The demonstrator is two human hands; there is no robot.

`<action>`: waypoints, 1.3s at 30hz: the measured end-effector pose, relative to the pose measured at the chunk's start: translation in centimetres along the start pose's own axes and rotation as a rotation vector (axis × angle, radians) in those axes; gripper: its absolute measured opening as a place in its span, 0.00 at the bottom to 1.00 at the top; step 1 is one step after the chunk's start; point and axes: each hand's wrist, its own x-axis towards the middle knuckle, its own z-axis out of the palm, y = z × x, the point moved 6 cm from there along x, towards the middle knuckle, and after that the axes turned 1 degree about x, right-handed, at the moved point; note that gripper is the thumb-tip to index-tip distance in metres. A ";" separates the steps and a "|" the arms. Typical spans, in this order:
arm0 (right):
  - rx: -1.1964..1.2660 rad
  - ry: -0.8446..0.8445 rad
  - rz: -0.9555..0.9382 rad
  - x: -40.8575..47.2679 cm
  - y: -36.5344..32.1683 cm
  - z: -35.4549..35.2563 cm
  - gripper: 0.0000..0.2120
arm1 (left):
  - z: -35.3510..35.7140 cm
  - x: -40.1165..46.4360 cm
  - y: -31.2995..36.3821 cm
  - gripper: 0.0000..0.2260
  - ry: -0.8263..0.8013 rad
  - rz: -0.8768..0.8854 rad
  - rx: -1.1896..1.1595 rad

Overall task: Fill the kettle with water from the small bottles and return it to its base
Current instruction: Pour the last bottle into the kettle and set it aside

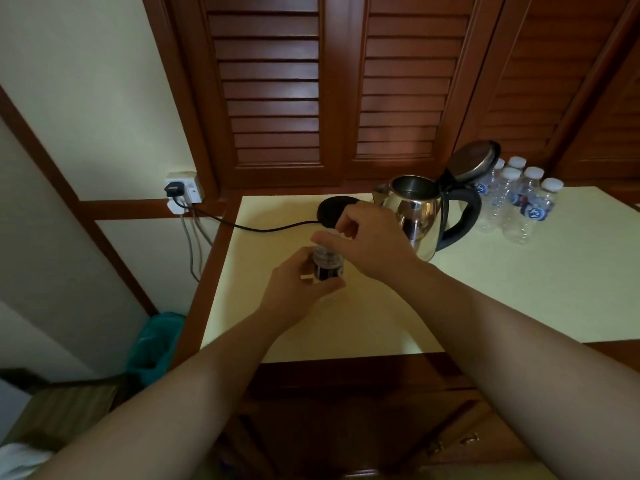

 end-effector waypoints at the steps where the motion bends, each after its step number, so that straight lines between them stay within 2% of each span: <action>1: -0.010 -0.007 0.017 0.1 0.0 0.0 0.24 | 0.0 0.0 0.1 0.25 -0.005 0.006 -0.001; 5: -0.103 -0.120 0.010 0.5 -0.9 0.1 0.19 | -0.1 0.3 -0.2 0.24 -0.032 0.000 -0.022; 8: -0.138 -0.342 -0.069 1.1 -1.7 -0.2 0.13 | -0.2 0.5 -0.5 0.23 -0.053 0.008 -0.046; 11: -0.159 -0.521 -0.099 1.6 -2.4 -0.5 0.16 | -0.2 0.5 -0.4 0.20 -0.069 0.020 -0.075; 13: -0.163 -0.498 -0.072 1.8 -2.7 -0.4 0.18 | -0.1 0.4 -0.4 0.21 -0.081 0.020 -0.094; 17: -0.222 -0.333 -0.020 2.0 -2.5 -0.2 0.18 | -0.1 0.4 -0.2 0.24 -0.088 0.017 -0.094; 20: -0.164 -0.398 -0.095 2.0 -2.9 -0.5 0.12 | -0.2 0.5 -0.4 0.20 -0.086 0.022 -0.077; 22: -0.111 -0.442 -0.126 2.0 -2.8 -0.7 0.13 | -0.2 0.5 -0.4 0.20 -0.094 0.029 -0.069; 26: 0.044 -0.313 -0.100 2.3 -1.3 -2.6 0.14 | -0.1 0.6 -0.5 0.20 -0.092 0.029 -0.065; 30: 0.052 -0.242 -0.004 1.3 2.1 -5.0 0.12 | -0.1 0.4 -0.5 0.23 -0.070 0.005 -0.061; 33: -0.071 -0.314 0.072 -1.2 6.3 -4.8 0.07 | 0.4 0.0 -0.4 0.21 -0.038 0.001 -0.057; 39: -0.101 -0.348 0.244 -6.4 13.9 -2.5 0.08 | 1.3 0.8 1.0 0.18 0.097 -0.001 -0.001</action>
